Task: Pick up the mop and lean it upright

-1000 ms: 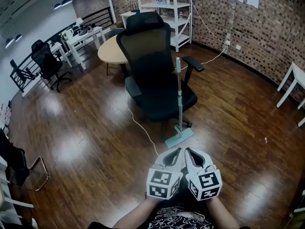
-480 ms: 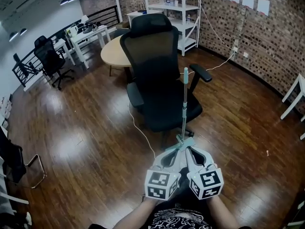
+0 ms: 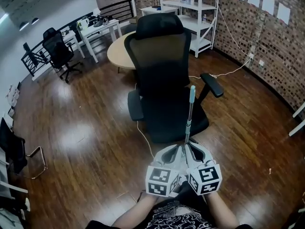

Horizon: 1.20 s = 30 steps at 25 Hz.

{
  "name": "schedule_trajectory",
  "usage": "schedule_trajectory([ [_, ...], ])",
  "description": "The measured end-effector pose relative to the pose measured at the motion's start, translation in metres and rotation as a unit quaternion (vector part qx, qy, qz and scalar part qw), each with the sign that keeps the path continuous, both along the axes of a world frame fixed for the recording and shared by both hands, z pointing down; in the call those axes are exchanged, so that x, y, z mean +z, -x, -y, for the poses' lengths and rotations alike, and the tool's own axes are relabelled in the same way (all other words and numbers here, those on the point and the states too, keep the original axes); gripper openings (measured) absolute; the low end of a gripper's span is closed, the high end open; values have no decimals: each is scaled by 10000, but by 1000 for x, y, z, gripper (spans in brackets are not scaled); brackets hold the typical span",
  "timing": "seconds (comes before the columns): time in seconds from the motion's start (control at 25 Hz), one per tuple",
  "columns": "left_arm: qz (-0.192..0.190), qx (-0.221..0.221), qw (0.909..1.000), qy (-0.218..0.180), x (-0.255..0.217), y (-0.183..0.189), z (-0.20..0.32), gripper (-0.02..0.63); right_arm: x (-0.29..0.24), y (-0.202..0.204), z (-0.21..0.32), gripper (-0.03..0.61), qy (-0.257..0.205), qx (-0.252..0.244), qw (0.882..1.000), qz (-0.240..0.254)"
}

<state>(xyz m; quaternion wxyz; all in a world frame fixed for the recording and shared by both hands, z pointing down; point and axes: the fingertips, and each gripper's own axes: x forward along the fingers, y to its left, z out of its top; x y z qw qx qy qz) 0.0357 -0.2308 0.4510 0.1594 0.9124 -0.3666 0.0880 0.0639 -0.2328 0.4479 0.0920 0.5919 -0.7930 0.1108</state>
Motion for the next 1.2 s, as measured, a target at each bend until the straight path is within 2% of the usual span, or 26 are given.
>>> schedule_trajectory([
  [0.28, 189, -291, 9992, 189, 14, -31, 57, 3, 29, -52, 73, 16, 249, -82, 9996, -78],
  [0.64, 268, -754, 9964, 288, 23, -57, 112, 3, 65, -86, 150, 154, 504, -360, 9978, -229],
  [0.8, 325, -897, 9950, 301, 25, -62, 122, 3, 82, -93, 179, 192, 639, -491, 9966, -190],
  [1.12, 442, -1217, 9908, 382, 30, -62, 131, 3, 112, -98, 225, 196, 743, -745, 9933, -485],
  [1.2, 463, -1277, 9900, 374, 29, -62, 132, 3, 114, -96, 230, 153, 684, -862, 9921, -603],
])
